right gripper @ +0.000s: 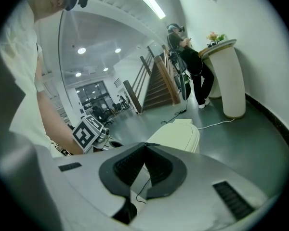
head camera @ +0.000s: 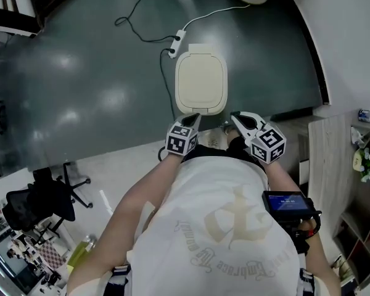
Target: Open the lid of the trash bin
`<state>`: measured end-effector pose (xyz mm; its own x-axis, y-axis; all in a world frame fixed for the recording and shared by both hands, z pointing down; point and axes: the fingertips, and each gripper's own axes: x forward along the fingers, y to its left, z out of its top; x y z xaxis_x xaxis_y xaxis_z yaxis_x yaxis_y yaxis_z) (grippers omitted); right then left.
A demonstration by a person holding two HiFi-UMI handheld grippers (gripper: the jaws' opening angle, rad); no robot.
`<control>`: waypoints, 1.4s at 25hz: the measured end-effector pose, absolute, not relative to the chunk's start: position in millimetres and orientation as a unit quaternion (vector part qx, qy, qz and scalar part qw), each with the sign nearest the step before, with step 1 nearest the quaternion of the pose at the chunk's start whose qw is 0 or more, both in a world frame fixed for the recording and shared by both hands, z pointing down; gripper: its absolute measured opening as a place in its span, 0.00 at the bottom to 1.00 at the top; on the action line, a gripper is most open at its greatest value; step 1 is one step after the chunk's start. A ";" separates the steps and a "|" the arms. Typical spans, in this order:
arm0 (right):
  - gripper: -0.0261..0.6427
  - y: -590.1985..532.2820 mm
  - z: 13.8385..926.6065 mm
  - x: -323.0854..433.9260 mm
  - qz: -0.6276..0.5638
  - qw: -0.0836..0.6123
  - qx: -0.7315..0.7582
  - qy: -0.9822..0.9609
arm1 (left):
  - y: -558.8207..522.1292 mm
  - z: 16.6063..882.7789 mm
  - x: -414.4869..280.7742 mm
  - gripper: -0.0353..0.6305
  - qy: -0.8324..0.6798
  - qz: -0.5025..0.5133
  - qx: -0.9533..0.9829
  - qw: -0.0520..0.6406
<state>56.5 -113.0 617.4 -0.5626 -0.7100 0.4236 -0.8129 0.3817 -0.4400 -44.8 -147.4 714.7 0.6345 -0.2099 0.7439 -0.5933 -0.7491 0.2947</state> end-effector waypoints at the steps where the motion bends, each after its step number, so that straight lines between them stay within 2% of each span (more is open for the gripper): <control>1: 0.05 -113.2 618.8 55.4 0.313 0.084 0.458 -0.828 | -147.6 718.2 -45.0 0.08 -0.232 0.364 0.862 0.265; 14: 0.05 -109.9 629.8 49.0 0.313 0.110 0.436 -0.837 | -152.9 755.6 -48.1 0.08 -0.240 0.421 0.840 0.245; 35: 0.05 -101.3 641.3 56.9 0.329 0.105 0.439 -0.829 | -144.0 773.6 -46.5 0.08 -0.244 0.462 0.822 0.227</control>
